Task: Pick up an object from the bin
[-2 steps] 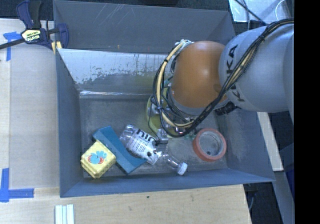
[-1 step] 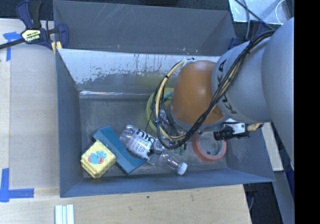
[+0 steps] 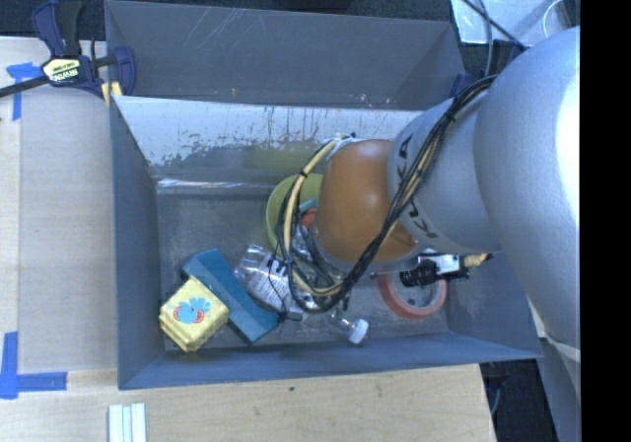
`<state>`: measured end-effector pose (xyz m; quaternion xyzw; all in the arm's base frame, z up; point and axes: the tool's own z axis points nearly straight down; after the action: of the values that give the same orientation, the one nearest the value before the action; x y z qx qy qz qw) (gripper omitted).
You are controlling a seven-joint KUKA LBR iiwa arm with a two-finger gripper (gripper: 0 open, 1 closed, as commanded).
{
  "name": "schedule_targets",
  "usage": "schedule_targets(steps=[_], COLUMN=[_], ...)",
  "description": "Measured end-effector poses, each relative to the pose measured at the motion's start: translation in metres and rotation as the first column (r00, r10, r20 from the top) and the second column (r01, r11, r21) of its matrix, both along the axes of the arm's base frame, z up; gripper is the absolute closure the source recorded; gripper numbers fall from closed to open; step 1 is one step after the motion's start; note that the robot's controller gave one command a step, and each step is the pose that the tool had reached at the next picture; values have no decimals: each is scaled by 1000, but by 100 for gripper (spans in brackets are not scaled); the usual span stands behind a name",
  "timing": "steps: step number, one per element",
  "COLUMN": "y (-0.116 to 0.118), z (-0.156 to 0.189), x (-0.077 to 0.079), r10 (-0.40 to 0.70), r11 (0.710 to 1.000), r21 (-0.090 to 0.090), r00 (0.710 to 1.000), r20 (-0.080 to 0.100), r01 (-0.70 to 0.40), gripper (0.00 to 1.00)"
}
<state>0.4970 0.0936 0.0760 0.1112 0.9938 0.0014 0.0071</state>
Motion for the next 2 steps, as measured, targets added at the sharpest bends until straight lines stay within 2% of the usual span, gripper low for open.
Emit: schedule_targets(steps=[1,2], y=[7,7], z=[3,3], x=[-4,-4], r10=[-99,-99], r11=[995,995], r21=[0,0], r00=[995,995], r20=[24,24], r01=[99,99], gripper=[100,100])
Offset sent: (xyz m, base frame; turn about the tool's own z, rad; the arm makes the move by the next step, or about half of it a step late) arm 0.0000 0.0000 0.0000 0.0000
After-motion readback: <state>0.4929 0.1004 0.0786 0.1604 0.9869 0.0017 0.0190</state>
